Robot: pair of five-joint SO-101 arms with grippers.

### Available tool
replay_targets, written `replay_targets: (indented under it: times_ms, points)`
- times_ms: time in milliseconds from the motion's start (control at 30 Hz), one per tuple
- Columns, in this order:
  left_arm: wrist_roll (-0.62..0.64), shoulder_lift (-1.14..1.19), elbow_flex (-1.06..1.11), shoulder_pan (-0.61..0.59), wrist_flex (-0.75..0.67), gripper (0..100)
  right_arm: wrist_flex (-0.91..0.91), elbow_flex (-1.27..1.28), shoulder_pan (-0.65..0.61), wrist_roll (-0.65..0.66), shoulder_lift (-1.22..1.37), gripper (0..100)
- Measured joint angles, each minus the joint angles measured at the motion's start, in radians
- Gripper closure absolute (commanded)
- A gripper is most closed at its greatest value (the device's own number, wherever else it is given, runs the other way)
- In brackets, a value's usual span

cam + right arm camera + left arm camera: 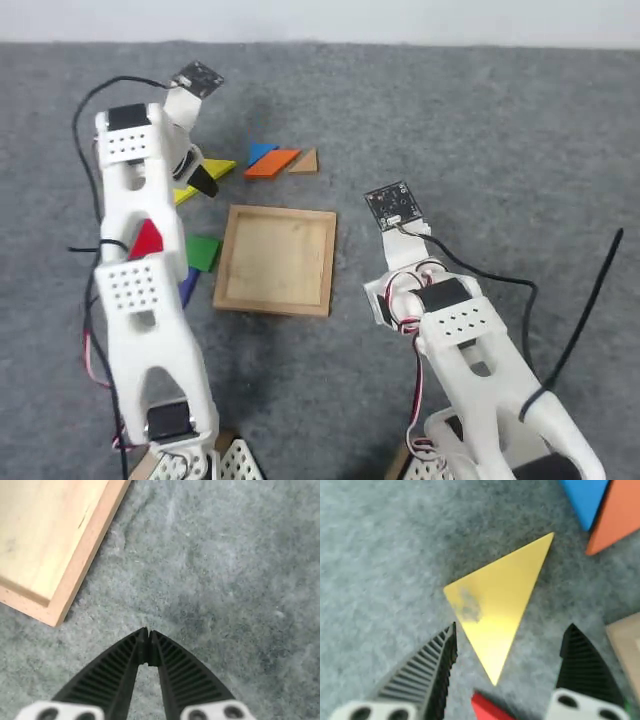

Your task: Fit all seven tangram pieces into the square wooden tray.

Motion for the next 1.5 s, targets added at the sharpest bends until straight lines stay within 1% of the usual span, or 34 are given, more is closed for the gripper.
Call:
replay_targets:
  times_ms: [67,167,233,300,567,700,800,867,933,1100,1167,1233,1300,1367,1500]
  points:
    - [-0.008,0.133,-0.189,0.002,0.064,68,0.000,0.000,0.000,0.000,0.000,98.9]
    - [-0.009,0.307,-0.445,0.002,0.124,68,0.000,0.000,0.000,0.000,0.000,98.9]
    - [-0.009,0.387,-0.580,0.002,0.158,68,0.000,0.002,0.000,0.000,0.000,98.9]
    - [-0.018,0.425,-0.651,0.002,0.176,68,0.000,0.012,0.000,0.000,0.000,98.9]
    - [-0.025,0.414,-0.678,0.003,0.183,68,0.000,0.014,0.000,0.000,0.000,98.9]
    - [0.023,0.364,-0.678,0.003,0.206,68,-0.002,0.014,0.005,0.000,0.000,98.9]
    - [0.068,0.358,-0.678,0.003,0.186,68,-0.023,0.014,0.029,0.000,0.000,98.9]
    - [0.117,0.358,-0.678,0.003,0.132,68,-0.026,0.014,0.043,0.000,0.000,98.9]
    - [0.192,0.373,-0.680,0.003,0.040,68,-0.026,0.014,0.048,0.000,0.000,98.9]
    - [0.482,0.442,-0.678,0.003,-0.147,69,-0.026,0.014,0.044,0.000,0.000,98.9]
    - [0.586,0.457,-0.678,0.002,-0.184,73,-0.026,0.014,0.044,0.000,0.000,98.9]
    - [0.643,0.480,-0.678,0.002,-0.190,82,-0.026,0.014,0.043,0.000,0.000,98.9]
    - [0.644,0.511,-0.678,0.002,-0.190,90,-0.026,0.014,0.043,0.000,0.000,98.9]
    - [0.623,0.537,-0.680,0.005,-0.189,95,-0.026,0.014,0.043,0.000,0.000,98.9]
    - [0.560,0.549,-0.697,0.026,-0.155,95,-0.026,0.014,0.043,0.000,0.000,98.9]
